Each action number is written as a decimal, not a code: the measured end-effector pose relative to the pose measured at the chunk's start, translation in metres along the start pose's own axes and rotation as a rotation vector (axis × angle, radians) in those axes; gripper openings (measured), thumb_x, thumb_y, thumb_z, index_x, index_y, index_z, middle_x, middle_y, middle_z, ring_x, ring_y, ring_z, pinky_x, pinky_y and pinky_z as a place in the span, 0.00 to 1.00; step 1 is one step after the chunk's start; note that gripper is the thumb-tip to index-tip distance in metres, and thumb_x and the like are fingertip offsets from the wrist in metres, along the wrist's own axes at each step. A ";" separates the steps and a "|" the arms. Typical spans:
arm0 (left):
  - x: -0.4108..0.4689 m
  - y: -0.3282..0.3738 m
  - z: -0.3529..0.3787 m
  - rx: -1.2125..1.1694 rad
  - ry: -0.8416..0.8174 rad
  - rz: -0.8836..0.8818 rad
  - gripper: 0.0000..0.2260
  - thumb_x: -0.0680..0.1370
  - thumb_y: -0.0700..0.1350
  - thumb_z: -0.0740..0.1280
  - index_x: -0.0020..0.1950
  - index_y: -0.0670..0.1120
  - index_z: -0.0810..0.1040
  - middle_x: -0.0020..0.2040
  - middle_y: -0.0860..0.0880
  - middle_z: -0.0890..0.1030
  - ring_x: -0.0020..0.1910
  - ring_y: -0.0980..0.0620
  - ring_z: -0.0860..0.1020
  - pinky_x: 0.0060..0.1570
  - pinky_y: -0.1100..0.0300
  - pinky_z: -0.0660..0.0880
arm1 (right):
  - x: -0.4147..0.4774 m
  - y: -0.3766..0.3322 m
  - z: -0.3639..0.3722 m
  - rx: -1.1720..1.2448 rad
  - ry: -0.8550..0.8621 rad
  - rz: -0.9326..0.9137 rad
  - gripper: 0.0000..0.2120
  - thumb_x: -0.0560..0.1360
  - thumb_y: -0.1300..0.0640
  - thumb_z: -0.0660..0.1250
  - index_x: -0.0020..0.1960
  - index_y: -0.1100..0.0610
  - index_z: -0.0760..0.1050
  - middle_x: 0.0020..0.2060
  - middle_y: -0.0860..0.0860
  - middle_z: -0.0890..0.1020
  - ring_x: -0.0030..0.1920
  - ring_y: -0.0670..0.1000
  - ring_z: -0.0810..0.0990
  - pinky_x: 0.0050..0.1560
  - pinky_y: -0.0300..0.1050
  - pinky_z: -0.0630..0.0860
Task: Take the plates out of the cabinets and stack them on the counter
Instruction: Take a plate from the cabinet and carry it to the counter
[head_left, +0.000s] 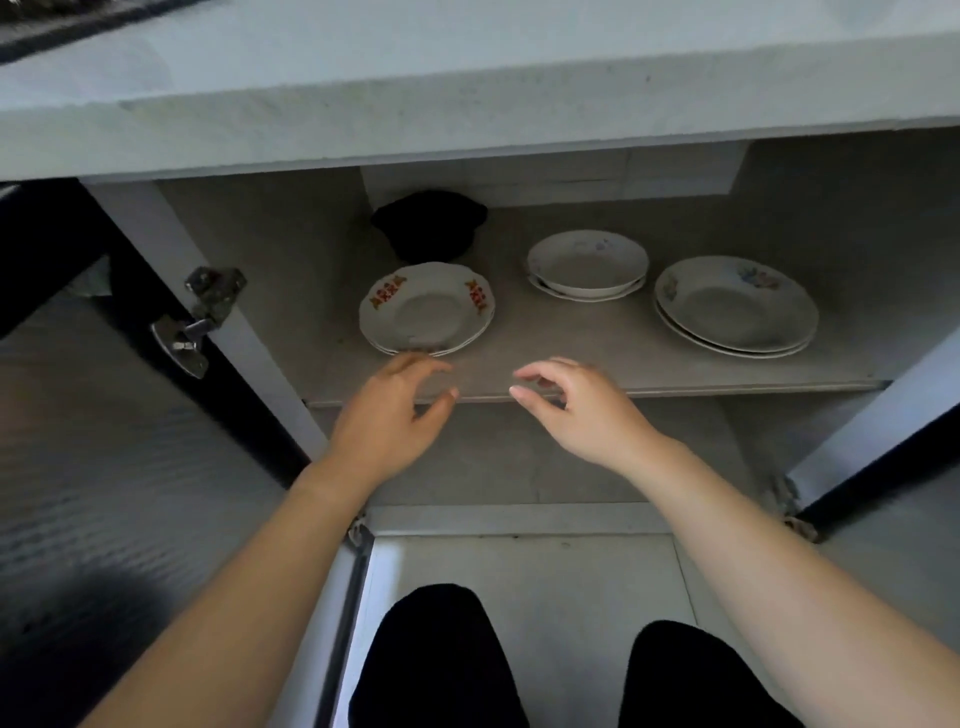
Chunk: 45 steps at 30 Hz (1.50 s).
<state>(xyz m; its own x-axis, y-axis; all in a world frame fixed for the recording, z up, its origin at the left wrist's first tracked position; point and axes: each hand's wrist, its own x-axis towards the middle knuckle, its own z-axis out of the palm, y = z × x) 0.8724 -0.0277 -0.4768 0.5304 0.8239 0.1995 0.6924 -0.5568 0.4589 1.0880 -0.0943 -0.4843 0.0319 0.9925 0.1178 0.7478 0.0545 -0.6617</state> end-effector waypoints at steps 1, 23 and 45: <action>0.004 -0.004 -0.002 -0.019 0.001 -0.007 0.24 0.73 0.61 0.56 0.61 0.50 0.75 0.61 0.48 0.77 0.58 0.50 0.76 0.55 0.57 0.73 | 0.005 -0.003 0.001 0.000 -0.005 0.008 0.17 0.77 0.44 0.60 0.60 0.51 0.75 0.58 0.46 0.77 0.58 0.46 0.75 0.55 0.42 0.72; 0.048 -0.106 0.051 -0.148 0.236 -0.101 0.20 0.73 0.55 0.60 0.59 0.46 0.77 0.59 0.47 0.75 0.58 0.52 0.73 0.56 0.69 0.66 | 0.112 0.059 0.079 -0.080 0.119 -0.268 0.16 0.72 0.52 0.67 0.56 0.60 0.78 0.53 0.56 0.80 0.54 0.55 0.78 0.56 0.41 0.71; 0.120 -0.148 0.062 -0.701 0.335 -0.502 0.14 0.77 0.39 0.63 0.62 0.41 0.74 0.60 0.43 0.79 0.58 0.47 0.77 0.57 0.55 0.73 | 0.149 0.080 0.101 0.231 0.257 0.006 0.27 0.71 0.45 0.69 0.66 0.55 0.71 0.63 0.53 0.74 0.60 0.52 0.76 0.58 0.54 0.76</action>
<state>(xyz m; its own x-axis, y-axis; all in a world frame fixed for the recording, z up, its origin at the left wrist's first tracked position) 0.8638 0.1471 -0.5741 0.0031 0.9997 0.0258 0.2906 -0.0256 0.9565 1.0853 0.0686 -0.5949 0.2237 0.9345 0.2767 0.5777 0.1015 -0.8099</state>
